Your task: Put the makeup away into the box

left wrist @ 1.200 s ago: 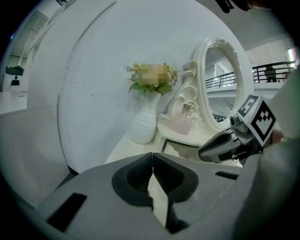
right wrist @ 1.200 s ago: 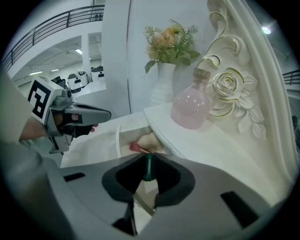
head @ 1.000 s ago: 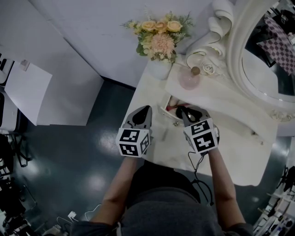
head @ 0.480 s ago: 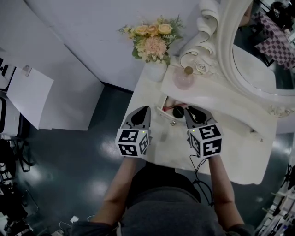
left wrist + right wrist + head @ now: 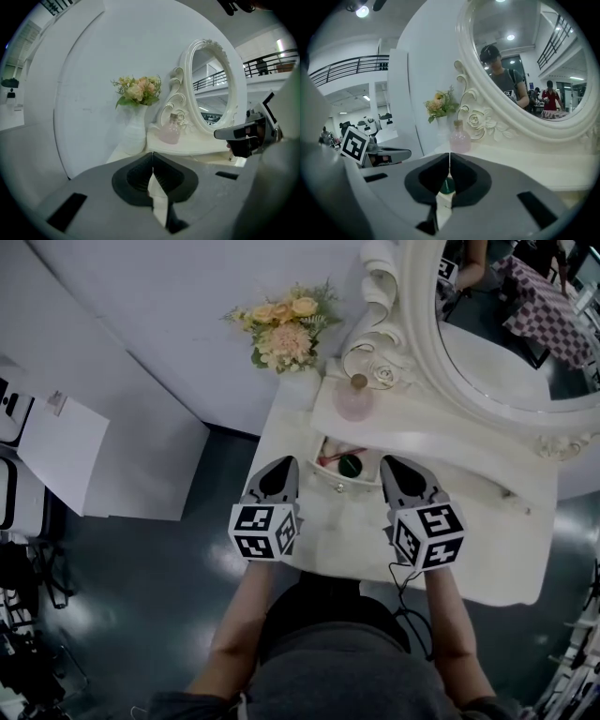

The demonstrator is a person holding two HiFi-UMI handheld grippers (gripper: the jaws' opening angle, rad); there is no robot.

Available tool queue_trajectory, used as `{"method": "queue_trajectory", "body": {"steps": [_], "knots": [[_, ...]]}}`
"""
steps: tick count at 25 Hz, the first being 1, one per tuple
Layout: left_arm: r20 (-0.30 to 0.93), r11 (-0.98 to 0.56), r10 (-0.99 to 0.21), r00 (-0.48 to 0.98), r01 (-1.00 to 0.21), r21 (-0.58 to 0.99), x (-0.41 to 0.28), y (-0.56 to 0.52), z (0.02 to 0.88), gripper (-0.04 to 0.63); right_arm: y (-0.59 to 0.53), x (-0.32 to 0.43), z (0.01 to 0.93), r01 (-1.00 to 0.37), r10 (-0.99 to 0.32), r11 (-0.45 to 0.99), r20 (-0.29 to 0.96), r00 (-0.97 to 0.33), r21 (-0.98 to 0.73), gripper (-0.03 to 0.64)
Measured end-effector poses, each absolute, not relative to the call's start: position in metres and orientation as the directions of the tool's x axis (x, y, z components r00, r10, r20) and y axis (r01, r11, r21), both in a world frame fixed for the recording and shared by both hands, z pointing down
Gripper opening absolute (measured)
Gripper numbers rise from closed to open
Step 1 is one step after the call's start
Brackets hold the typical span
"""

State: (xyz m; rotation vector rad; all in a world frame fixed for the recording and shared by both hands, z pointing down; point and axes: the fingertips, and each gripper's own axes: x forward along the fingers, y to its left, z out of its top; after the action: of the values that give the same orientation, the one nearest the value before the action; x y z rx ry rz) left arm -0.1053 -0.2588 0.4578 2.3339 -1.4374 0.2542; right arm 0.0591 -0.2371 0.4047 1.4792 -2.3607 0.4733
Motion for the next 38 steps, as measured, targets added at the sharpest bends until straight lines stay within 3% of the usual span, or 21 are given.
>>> {"method": "queue_trajectory", "body": {"steps": [26,38], "knots": [[0.298,-0.436,-0.834,0.464,-0.886,0.160,-0.070,-0.226,0.423,0.006,-0.183,0.125,0.365,-0.934,-0.909,0.337,0.216,-0.356,-0.121,0.003],[0.291,-0.442,-0.836,0.465,-0.885,0.144,-0.069,-0.223,0.418,0.006,-0.176,0.133,0.363,-0.936,-0.914,0.333,0.204,-0.350,-0.114,0.003]]}}
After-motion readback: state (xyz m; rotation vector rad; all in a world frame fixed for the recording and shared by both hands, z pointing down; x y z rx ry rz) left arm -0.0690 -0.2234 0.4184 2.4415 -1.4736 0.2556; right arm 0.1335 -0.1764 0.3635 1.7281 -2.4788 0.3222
